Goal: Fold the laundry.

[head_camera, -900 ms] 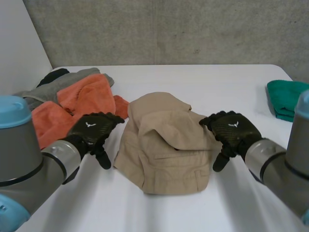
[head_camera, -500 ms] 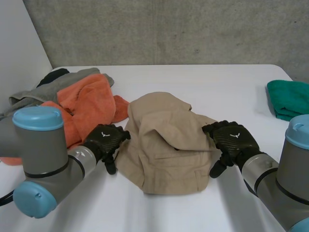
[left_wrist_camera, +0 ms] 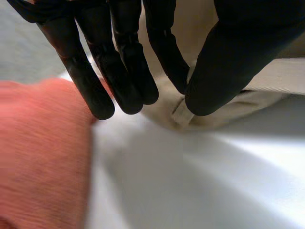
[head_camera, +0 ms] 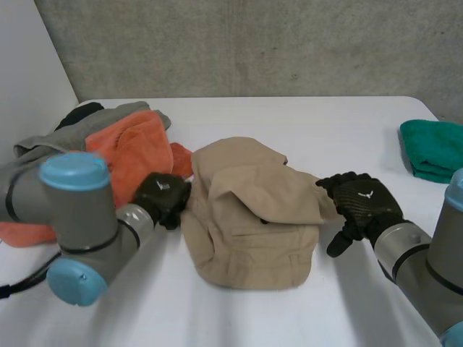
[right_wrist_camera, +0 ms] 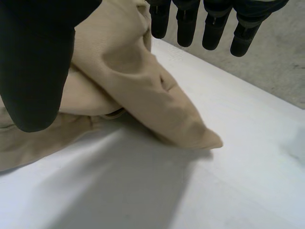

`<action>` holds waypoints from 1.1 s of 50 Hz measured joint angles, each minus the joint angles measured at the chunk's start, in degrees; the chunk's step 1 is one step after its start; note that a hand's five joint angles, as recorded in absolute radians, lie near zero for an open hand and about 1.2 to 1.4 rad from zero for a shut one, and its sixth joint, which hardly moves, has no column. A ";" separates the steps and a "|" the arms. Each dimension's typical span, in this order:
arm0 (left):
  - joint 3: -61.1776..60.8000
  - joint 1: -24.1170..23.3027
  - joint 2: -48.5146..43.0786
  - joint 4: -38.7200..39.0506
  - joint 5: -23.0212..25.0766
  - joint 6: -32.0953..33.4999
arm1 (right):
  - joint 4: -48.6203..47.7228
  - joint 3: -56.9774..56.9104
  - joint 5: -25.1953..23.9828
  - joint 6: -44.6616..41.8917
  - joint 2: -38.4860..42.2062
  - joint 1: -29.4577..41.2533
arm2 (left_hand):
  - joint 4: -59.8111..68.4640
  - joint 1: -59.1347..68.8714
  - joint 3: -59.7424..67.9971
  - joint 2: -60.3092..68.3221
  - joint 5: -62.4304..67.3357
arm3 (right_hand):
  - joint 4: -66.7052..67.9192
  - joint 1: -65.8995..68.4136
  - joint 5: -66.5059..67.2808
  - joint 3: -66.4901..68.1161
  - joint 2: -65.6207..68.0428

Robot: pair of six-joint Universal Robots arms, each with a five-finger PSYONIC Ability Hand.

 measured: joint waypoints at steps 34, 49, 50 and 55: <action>24.95 -15.25 5.03 -9.06 -7.69 -10.95 | 2.55 -3.67 -9.10 2.81 -3.20 -15.18 | -56.93 -54.65 -55.79 -56.31 -51.86 | 0.00 0.00 0.00 0.00 0.00; -4.99 2.17 13.74 -10.07 0.51 -5.37 | 3.57 -2.89 -9.38 -0.10 -0.23 -10.72 | -52.34 -49.05 -52.04 -52.33 -48.71 | 0.00 0.00 0.00 0.00 0.00; -5.24 2.34 13.64 -10.04 0.82 -5.09 | 3.54 -2.86 -9.32 -0.13 -0.21 -10.64 | -52.34 -49.05 -52.04 -52.33 -48.71 | 0.00 0.00 0.00 0.00 0.00; -7.43 4.64 10.34 -9.15 4.97 -0.09 | 2.86 -2.16 -8.56 -0.45 -0.08 -9.42 | -51.19 -48.41 -50.79 -51.12 -47.22 | 0.00 0.00 0.00 0.00 0.00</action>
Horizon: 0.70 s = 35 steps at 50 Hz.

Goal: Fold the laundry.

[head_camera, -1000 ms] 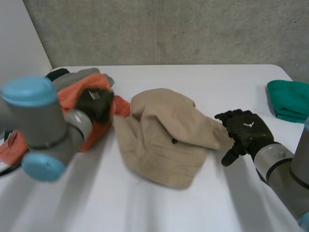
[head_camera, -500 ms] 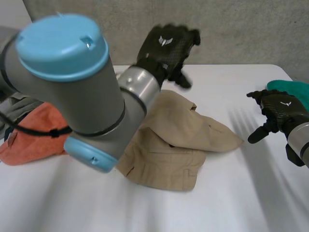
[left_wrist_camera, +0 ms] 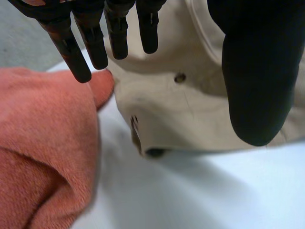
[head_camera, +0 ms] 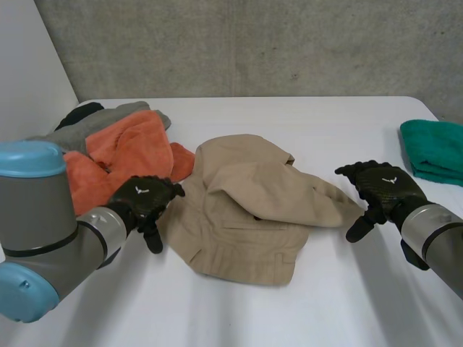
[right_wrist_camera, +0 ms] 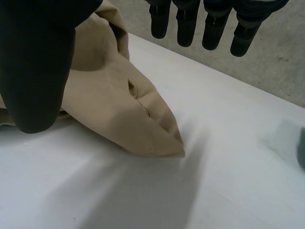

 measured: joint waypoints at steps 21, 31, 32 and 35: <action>4.42 1.36 -10.27 9.75 3.21 2.55 | -1.54 1.03 0.62 0.05 0.61 0.99 | 9.94 10.05 9.82 9.74 9.91 | 0.00 0.00 0.00 0.00 0.00; 9.46 0.94 -15.07 8.28 1.54 3.98 | -1.91 1.09 0.75 -0.02 0.93 0.99 | 37.26 39.33 37.21 37.45 36.10 | 0.02 0.00 0.00 0.00 0.00; 10.03 0.92 -15.29 8.29 1.09 4.10 | -1.93 1.10 0.76 -0.03 0.96 1.00 | 43.69 44.51 43.59 43.80 42.29 | 0.00 0.00 0.00 0.00 0.00; 12.21 0.79 -15.90 8.43 -0.83 4.35 | -2.00 1.09 0.82 -0.08 1.02 1.00 | 50.11 48.31 50.00 50.13 47.91 | 0.00 0.00 0.00 0.00 0.00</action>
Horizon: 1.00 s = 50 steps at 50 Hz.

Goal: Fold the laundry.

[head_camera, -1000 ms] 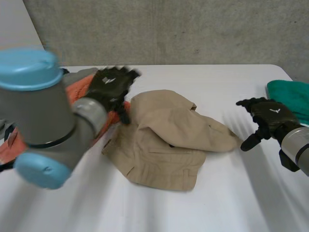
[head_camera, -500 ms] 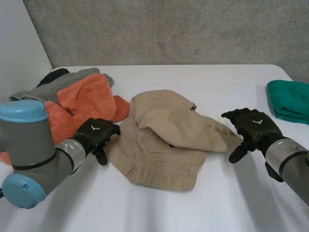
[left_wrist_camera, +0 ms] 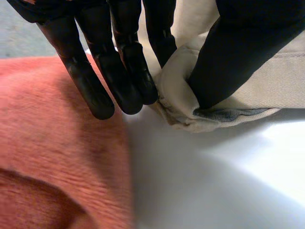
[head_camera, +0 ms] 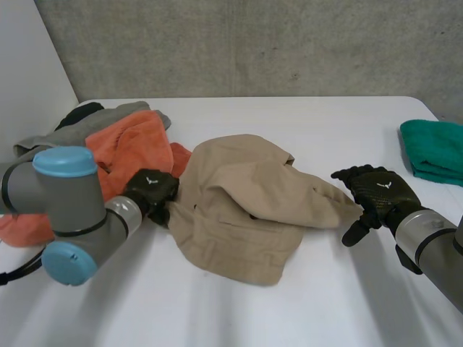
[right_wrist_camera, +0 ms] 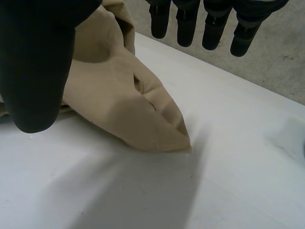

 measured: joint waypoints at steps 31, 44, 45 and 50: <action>33.00 -21.57 8.60 -0.99 -1.51 -15.10 | 0.47 -3.33 1.37 3.50 -3.94 -8.77 | 1.14 0.33 1.02 1.35 2.13 | 0.00 0.00 0.00 0.00 0.00; 21.76 -30.85 2.68 5.32 6.55 -18.20 | 1.45 -5.11 0.23 3.61 -1.81 -13.30 | -55.13 -54.60 -54.18 -54.55 -52.21 | 0.00 0.00 0.00 0.00 0.00; 20.79 -30.05 3.77 6.31 6.49 -18.82 | 1.50 -5.18 -0.03 3.46 -1.57 -13.24 | -55.84 -54.60 -54.96 -55.38 -52.37 | 0.00 0.00 0.00 0.00 0.00; 17.31 -24.97 9.90 7.68 4.06 -20.46 | 2.23 -5.24 -1.81 2.55 -1.44 -12.10 | -55.84 -54.60 -54.96 -55.39 -52.37 | 0.00 0.00 0.00 0.00 0.00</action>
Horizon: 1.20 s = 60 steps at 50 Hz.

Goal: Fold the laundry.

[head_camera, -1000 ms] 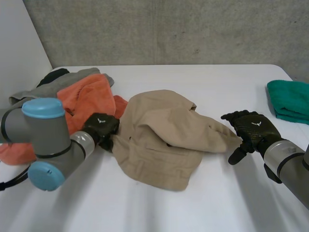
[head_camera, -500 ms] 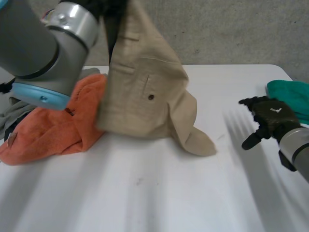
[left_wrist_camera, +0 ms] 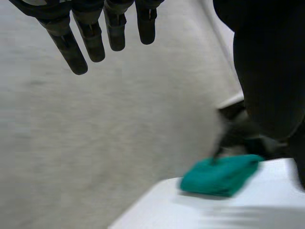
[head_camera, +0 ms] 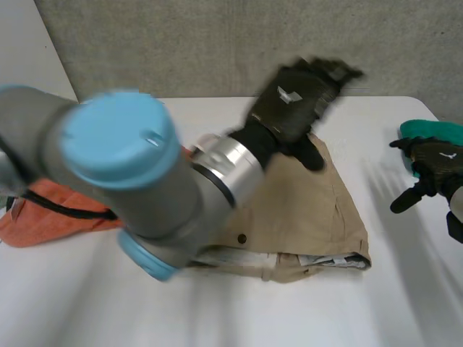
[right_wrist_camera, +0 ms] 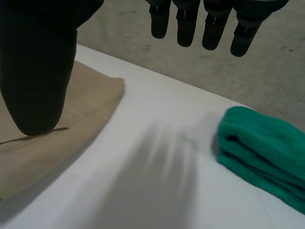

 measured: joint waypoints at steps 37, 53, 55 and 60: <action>10.83 18.90 -21.04 -31.32 11.65 15.85 | -4.84 10.25 12.38 -11.86 2.21 19.88 | 25.50 28.36 24.40 26.13 23.58 | 38.38 38.12 36.89 38.34 39.26; 4.95 11.66 -1.24 -30.19 -7.88 12.88 | -11.42 -9.68 7.05 -12.44 8.54 12.15 | 56.94 53.93 54.26 56.61 52.29 | 56.71 50.73 53.29 56.13 55.19; 2.75 8.66 2.29 -28.63 -8.95 11.80 | -14.59 -14.60 5.88 -11.51 11.72 11.46 | 56.95 53.93 54.93 56.70 52.62 | 56.72 50.73 53.48 56.13 55.19; -0.47 1.42 4.36 -23.37 -13.48 10.61 | -21.98 -25.69 4.52 -9.38 21.09 10.28 | 56.99 53.93 55.66 56.70 52.62 | 56.73 50.73 53.48 56.13 55.19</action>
